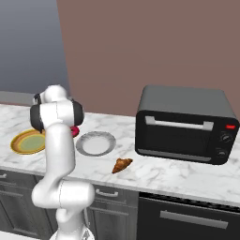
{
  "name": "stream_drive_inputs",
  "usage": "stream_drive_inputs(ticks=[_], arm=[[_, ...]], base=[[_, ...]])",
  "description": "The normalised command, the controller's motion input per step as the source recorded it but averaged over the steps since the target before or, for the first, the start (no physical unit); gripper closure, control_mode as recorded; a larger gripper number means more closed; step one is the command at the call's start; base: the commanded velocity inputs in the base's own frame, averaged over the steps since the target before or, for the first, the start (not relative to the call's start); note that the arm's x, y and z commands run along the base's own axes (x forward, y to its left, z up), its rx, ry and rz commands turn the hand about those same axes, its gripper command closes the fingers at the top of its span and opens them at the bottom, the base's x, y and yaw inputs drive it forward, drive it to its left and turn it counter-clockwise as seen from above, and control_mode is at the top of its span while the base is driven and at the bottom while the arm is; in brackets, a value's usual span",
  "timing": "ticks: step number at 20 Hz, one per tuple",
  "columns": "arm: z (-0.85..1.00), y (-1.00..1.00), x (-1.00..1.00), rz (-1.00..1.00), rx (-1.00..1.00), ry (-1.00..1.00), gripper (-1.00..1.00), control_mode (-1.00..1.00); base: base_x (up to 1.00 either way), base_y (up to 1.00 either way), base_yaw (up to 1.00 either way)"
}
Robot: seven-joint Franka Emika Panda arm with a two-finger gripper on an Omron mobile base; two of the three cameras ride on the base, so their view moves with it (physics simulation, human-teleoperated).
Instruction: Place the pastries on the plates.
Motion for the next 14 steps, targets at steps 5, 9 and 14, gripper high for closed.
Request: stream_drive_inputs(ticks=[5, 9, 14], arm=[[-0.08, 0.0, -0.18, 0.0, 0.0, -0.01, -1.0, -1.0], [-0.13, 0.0, 0.0, 0.0, 0.0, 0.0, -1.0, -1.0], [-0.04, 0.0, 0.05, 0.0, 0.0, 0.02, -1.0, -1.0]], base=[[0.0, 0.0, 0.0], [0.0, 0.0, 0.0], [0.0, 0.0, 0.0]])
